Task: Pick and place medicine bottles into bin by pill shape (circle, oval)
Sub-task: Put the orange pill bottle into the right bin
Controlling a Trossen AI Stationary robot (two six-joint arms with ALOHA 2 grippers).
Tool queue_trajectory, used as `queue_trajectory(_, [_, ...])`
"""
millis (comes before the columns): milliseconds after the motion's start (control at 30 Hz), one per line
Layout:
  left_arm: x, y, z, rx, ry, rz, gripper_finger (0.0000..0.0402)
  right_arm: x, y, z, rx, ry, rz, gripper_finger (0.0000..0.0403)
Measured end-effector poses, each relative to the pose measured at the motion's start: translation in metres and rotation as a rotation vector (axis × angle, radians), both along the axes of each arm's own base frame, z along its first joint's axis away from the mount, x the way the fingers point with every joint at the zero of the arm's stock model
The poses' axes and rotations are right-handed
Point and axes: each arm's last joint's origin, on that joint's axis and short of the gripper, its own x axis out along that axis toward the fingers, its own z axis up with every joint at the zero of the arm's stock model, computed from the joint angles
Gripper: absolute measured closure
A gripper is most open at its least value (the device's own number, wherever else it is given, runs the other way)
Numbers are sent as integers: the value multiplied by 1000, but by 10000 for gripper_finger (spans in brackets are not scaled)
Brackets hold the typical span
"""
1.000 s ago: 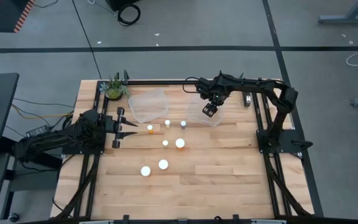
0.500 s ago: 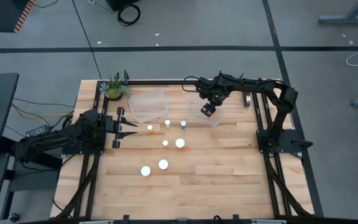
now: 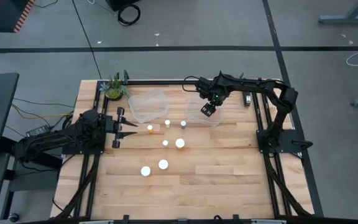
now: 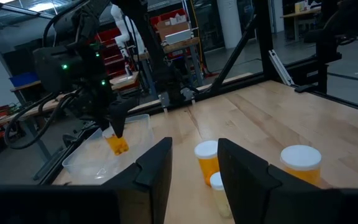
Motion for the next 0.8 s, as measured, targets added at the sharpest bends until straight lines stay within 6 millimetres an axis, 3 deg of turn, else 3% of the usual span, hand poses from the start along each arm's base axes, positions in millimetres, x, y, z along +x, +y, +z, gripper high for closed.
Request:
queue_trajectory(433, [0,0,0,0,0,0,255,-2,1,1,10,19,-5,114])
queue_trajectory(800, [0,0,0,0,0,0,256,11,1,25,-26,-37,22,113])
